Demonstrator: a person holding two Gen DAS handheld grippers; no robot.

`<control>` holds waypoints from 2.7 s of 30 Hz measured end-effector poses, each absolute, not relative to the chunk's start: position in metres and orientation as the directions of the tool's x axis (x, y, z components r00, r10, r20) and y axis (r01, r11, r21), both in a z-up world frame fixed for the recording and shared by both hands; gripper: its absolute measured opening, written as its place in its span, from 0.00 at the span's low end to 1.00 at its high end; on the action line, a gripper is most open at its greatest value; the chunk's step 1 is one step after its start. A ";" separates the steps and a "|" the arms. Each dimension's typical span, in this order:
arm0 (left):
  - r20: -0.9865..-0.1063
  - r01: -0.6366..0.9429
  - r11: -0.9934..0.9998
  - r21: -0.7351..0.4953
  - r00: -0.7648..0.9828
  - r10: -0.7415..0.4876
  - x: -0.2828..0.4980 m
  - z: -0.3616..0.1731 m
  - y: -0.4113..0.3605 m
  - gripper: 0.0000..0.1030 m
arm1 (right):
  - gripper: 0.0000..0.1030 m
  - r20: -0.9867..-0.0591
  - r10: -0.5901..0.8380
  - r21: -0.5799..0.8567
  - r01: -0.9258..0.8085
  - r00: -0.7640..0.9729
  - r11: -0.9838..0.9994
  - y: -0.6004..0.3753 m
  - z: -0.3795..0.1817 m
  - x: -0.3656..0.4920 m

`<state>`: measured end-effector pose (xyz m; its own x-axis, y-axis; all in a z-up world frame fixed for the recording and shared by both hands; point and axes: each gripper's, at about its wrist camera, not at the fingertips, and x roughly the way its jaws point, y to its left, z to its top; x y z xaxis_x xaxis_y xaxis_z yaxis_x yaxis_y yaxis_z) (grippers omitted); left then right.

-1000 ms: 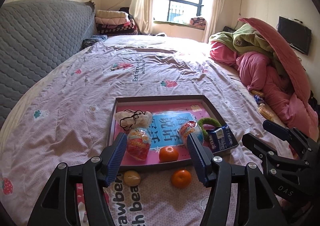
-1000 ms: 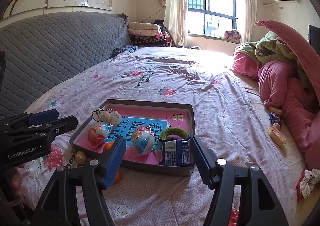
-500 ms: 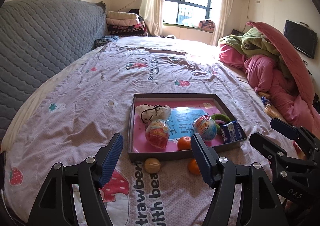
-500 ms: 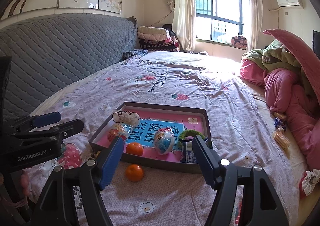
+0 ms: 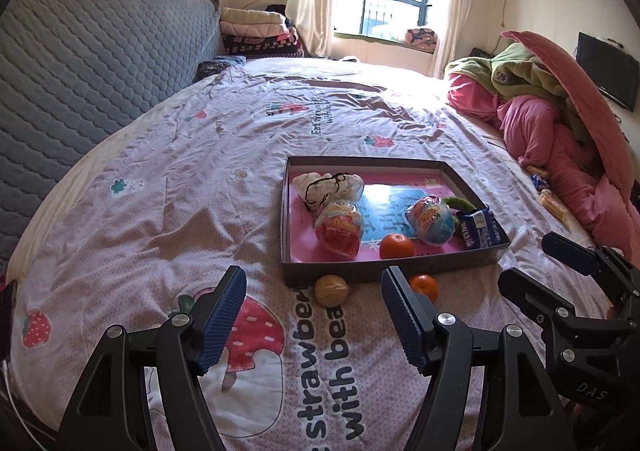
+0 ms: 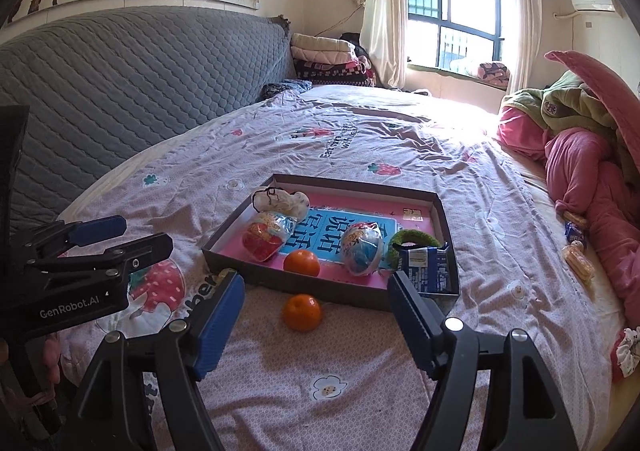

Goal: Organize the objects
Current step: 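Withdraw both open tools back from the tray, then reach the left tool to the brown ball while the right tool reaches the orange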

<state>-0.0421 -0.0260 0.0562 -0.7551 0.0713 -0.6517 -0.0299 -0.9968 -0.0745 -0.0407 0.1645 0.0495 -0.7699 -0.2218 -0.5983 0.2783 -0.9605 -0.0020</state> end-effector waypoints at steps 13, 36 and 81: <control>-0.670 -0.037 -0.997 -0.071 -0.739 0.075 -0.027 0.044 -0.025 0.73 | 0.76 -0.627 -0.228 0.027 0.271 -0.745 -0.962 0.166 0.034 -0.032; -0.744 -0.033 -0.998 -0.061 -0.665 0.068 -0.034 -0.002 -0.025 0.73 | 0.78 -0.718 -0.200 0.024 0.263 -0.667 -0.964 0.157 -0.015 -0.036; -0.772 -0.037 -0.994 -0.098 -0.628 0.100 -0.098 -0.045 -0.022 0.73 | 0.78 -0.760 -0.176 0.033 0.233 -0.626 -0.972 0.154 -0.055 -0.088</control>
<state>-0.0980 -0.0224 -0.0453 -0.6282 0.0996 -0.7716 -0.0371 -0.9945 -0.0981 -0.0883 0.1544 -0.0550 -0.6261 -0.1756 -0.7597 0.2326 -0.9720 0.0330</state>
